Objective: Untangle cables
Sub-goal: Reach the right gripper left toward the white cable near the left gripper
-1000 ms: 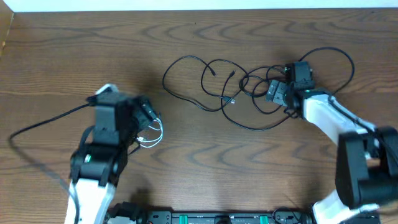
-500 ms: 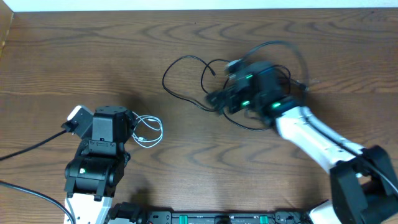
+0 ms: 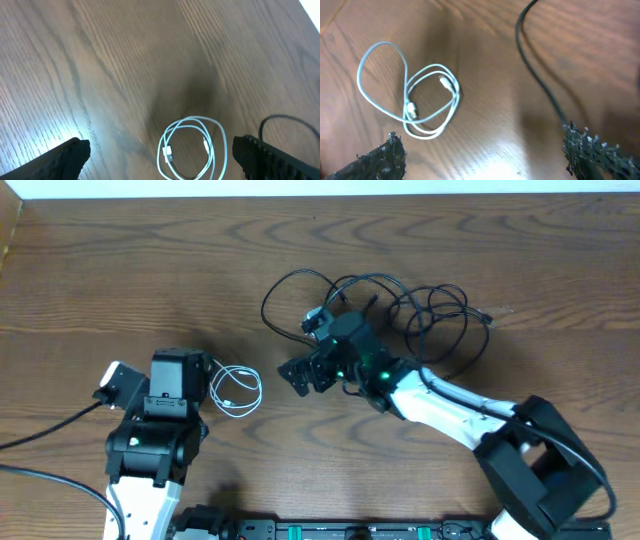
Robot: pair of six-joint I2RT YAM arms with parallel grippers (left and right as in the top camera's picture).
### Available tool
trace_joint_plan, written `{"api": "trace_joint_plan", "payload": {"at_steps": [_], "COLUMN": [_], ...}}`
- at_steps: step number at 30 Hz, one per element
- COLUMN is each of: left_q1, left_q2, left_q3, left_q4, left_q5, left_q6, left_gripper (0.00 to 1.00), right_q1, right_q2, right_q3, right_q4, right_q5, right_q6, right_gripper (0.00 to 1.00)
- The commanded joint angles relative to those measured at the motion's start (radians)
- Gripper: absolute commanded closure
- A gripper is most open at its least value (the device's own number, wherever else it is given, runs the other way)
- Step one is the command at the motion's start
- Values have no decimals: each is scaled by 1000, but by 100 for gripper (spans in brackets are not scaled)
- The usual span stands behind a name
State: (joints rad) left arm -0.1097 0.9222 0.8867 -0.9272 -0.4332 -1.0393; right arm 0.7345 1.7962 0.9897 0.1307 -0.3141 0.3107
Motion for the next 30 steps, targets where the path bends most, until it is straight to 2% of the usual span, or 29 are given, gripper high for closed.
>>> {"api": "trace_joint_plan", "payload": {"at_steps": [1, 5, 9, 15, 21, 24, 27, 30], "left_q1": [33, 36, 36, 36, 36, 36, 36, 36], "left_q2": [-24, -25, -25, -25, -25, -24, -24, -24], "left_q3": [14, 14, 14, 14, 14, 14, 14, 14], "left_q4": [-16, -55, -85, -106, -115, -124, -130, -135], "left_q5": [-31, -32, -36, -81, -81, -80, -80, -80], "left_q6": [-55, -54, -55, -55, -55, -55, -55, -55], "left_gripper": [2, 2, 2, 2, 2, 2, 2, 2], "right_q1": [47, 79, 112, 170, 242, 257, 265, 267], "right_q2": [75, 164, 235, 321, 334, 341, 359, 386], "right_q3": [129, 257, 326, 335, 335, 335, 335, 341], "right_q4": [-61, -181, -195, -203, -211, -211, -204, -190], "right_q5": [18, 83, 92, 148, 270, 310, 316, 323], "right_q6": [81, 61, 2, -37, -105, -126, -134, -156], "right_gripper": [1, 1, 3, 14, 15, 21, 33, 36]}}
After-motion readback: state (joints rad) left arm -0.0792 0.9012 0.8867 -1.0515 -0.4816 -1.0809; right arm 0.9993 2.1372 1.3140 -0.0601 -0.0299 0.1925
